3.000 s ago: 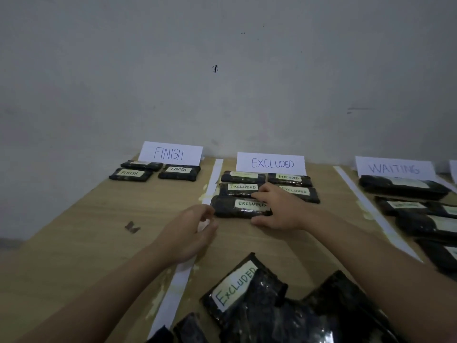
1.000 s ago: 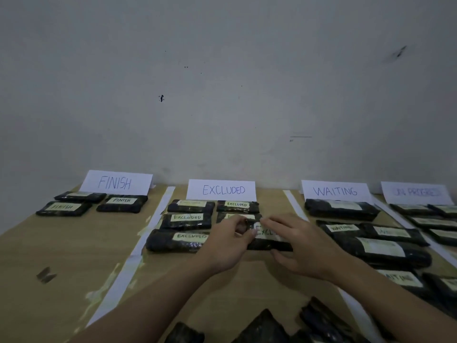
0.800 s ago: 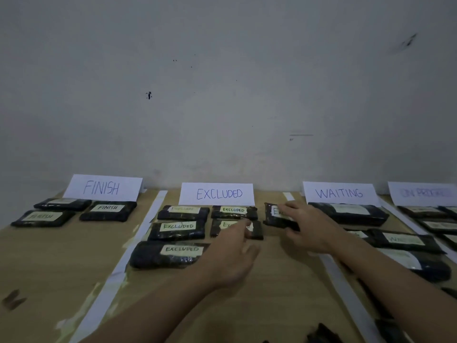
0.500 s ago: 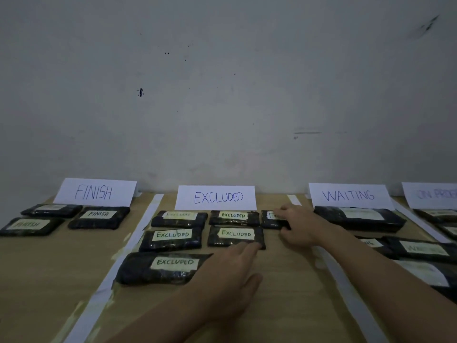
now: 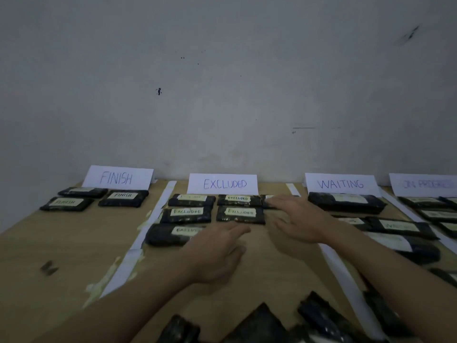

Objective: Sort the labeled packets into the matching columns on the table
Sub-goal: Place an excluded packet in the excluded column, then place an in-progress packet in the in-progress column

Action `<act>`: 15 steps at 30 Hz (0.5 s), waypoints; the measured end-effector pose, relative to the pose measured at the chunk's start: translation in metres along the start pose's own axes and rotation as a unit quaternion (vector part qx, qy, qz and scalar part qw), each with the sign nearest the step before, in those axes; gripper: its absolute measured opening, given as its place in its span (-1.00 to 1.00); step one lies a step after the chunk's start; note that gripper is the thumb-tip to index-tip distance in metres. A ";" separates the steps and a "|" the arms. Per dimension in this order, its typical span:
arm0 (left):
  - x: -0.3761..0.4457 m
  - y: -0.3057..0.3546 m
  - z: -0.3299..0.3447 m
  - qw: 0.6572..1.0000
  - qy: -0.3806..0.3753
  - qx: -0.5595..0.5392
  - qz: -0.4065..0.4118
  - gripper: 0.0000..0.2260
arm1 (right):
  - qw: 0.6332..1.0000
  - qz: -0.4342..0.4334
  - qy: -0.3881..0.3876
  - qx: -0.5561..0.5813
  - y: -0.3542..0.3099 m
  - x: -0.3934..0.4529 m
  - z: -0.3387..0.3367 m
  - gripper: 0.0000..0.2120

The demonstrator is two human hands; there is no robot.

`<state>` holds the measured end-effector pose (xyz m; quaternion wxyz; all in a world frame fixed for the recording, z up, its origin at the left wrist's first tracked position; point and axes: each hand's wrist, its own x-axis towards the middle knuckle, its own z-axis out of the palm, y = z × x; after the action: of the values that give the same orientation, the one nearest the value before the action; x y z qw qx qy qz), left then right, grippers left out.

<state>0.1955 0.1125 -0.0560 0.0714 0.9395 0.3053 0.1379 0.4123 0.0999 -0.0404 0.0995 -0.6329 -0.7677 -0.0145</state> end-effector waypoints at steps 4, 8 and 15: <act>-0.034 0.000 -0.012 0.999 -0.030 0.024 -0.006 -0.66 | 0.997 -0.068 0.022 0.021 -0.045 -0.031 -0.007 -0.58; -0.073 -0.001 -0.025 0.998 -0.038 0.048 -0.009 -0.62 | 0.990 -0.127 0.050 0.046 -0.087 -0.056 -0.010 -0.60; -0.139 -0.004 -0.042 0.996 -0.032 0.072 -0.032 -0.68 | 0.977 -0.204 0.025 0.051 -0.158 -0.084 -0.007 -0.61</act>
<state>0.0728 0.0347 -0.0472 0.0177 0.9360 0.3416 0.0834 0.2746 -0.0142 -0.0321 0.1458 -0.4562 -0.8778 -0.0117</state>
